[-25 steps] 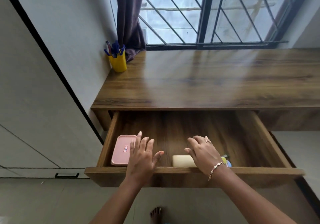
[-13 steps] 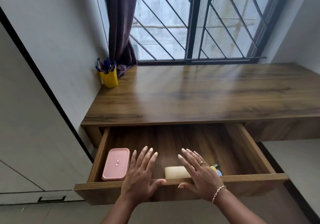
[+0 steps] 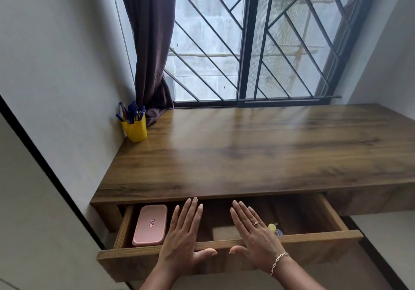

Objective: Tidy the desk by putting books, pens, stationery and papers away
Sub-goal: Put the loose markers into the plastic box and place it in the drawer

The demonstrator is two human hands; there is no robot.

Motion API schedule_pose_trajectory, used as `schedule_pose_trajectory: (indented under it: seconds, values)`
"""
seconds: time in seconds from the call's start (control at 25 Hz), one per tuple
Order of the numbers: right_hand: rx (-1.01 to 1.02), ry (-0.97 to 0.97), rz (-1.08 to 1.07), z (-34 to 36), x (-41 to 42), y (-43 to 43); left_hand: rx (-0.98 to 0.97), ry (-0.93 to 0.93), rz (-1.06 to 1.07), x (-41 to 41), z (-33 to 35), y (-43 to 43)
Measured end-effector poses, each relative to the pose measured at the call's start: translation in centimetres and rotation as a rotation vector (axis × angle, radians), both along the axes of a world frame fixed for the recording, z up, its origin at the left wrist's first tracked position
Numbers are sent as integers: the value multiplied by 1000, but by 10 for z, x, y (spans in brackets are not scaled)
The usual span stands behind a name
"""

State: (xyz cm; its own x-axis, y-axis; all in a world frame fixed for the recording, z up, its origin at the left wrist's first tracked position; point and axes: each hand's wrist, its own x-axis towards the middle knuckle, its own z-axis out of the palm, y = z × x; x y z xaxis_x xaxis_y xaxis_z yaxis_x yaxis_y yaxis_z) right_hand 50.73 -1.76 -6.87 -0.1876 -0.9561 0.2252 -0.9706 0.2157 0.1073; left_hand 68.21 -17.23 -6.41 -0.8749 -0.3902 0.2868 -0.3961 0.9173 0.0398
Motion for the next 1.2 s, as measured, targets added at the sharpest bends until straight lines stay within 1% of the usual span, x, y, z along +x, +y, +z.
schedule_pose_trajectory:
  seconds: [0.12,0.28,0.36,0.44,0.52,0.64,0.72,0.88,1.0,1.2]
  values:
    - [-37,54,-13,-1,-15,-21,-12,2,-3,-19,3,-17]
    - [-44,73,-8,-3,-34,-49,-53,1,0,-46,-2,-34]
    - [-43,55,-18,-3,-43,-61,-27,9,10,-57,-5,-39]
    - [-41,16,-32,-3,-50,-71,40,-3,36,-67,-5,-43]
    - [-87,21,-33,-6,-53,-75,59,-17,52,-72,-2,-46]
    - [-227,66,-17,-7,-52,-83,67,-69,60,-77,8,-52]
    - [-260,96,-15,-1,-50,-88,67,-81,57,-80,11,-55]
    - [-260,91,-73,7,-48,-96,30,-80,16,-83,15,-58]
    - [-249,49,-105,11,-45,-101,-1,-51,-15,-86,16,-61]
    - [-223,49,-126,10,-42,-105,6,16,-23,-90,11,-62]
